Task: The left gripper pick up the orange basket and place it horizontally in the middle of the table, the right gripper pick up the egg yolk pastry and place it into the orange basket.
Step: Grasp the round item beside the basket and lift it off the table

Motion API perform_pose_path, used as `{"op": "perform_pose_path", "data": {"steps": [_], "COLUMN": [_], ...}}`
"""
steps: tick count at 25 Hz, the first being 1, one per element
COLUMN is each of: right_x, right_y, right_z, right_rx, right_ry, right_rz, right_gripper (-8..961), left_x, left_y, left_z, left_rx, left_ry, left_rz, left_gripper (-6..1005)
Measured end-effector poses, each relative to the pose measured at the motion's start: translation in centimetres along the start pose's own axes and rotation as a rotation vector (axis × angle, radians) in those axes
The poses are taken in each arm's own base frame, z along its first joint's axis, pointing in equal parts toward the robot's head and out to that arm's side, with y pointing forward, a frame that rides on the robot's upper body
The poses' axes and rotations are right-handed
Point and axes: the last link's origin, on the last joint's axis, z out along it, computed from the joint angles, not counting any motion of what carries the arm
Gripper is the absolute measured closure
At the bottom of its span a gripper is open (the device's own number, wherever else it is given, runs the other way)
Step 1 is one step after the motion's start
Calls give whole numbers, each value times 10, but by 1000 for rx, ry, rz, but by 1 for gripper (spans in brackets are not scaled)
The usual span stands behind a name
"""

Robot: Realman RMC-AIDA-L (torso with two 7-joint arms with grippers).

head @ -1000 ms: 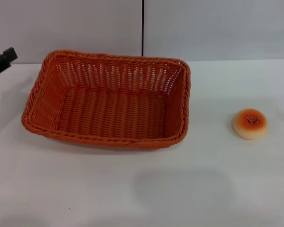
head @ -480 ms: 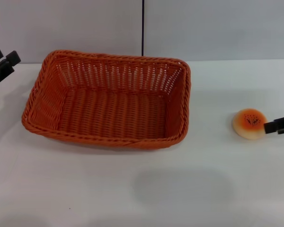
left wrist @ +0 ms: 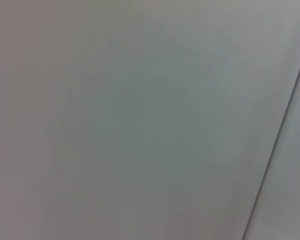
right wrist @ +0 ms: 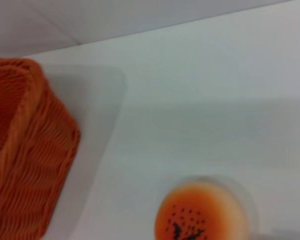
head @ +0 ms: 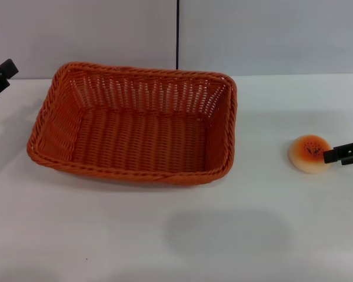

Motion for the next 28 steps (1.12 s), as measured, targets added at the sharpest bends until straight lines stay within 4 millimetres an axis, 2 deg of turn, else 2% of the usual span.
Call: {"op": "perform_pose_path", "data": {"steps": [2, 13, 18, 28], "right_x": [-1, -15, -17, -12], "right_y": [-1, -1, 5, 6], "right_z": [1, 9, 18, 31], "right_rx": [2, -15, -33, 37], "right_ry": [-8, -131, -96, 1], "right_rz": [0, -71, -85, -64], "right_gripper": [382, 549, 690, 684], "left_x": [0, 1, 1, -1], "left_y": [0, 0, 0, 1], "left_z": [1, 5, 6, 7], "left_rx": [-2, -7, -8, -12], "left_ry": [1, 3, 3, 2], "left_rz": [1, -4, -4, -14], "left_gripper": [415, 415, 415, 415]}}
